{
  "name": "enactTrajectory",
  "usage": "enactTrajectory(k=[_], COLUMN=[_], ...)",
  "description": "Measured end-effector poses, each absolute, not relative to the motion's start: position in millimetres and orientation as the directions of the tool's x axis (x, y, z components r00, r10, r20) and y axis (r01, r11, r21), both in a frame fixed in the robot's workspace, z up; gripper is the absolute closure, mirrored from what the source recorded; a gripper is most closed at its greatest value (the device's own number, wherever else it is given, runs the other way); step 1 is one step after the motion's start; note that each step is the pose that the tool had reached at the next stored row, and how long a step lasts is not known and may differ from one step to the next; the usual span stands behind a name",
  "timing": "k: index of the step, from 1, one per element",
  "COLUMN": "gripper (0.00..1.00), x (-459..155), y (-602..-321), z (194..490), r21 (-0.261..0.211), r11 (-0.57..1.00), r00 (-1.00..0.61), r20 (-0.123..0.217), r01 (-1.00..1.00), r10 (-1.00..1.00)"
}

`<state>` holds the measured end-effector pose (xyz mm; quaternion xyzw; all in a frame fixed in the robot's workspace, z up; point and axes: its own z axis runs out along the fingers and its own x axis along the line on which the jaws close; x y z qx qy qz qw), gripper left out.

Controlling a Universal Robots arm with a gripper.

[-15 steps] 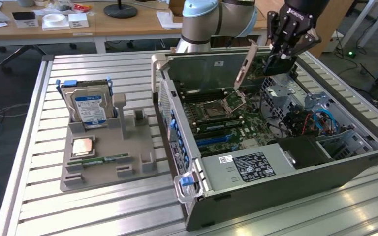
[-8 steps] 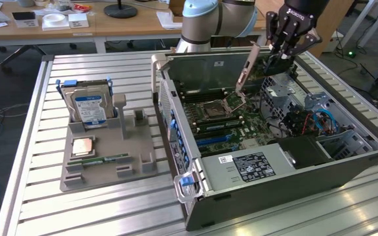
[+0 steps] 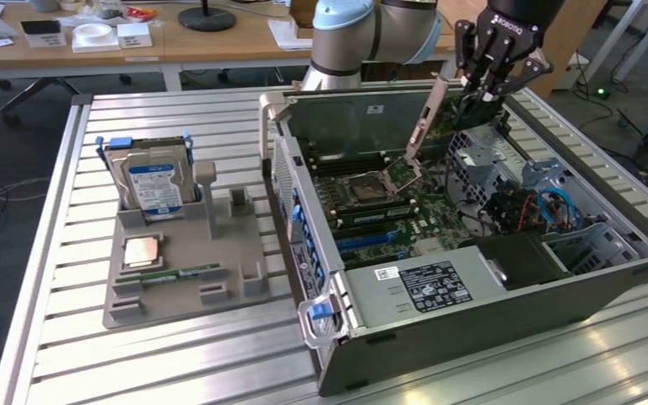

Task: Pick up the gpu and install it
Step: 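Insert the gpu into the slot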

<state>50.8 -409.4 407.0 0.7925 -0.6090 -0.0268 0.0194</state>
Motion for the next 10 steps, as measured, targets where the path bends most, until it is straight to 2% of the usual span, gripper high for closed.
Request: enactTrajectory(k=[4,10], gripper=[0.74,0.74], x=[50.3,49.9], y=[-409.4,-409.4], z=[406.3,403.9], r21=[0.063,0.064], r11=[-0.249,-0.158], r00=[0.249,0.157], r20=[-0.019,-0.018], r01=[-0.966,-0.985], r10=[-0.968,-0.987])
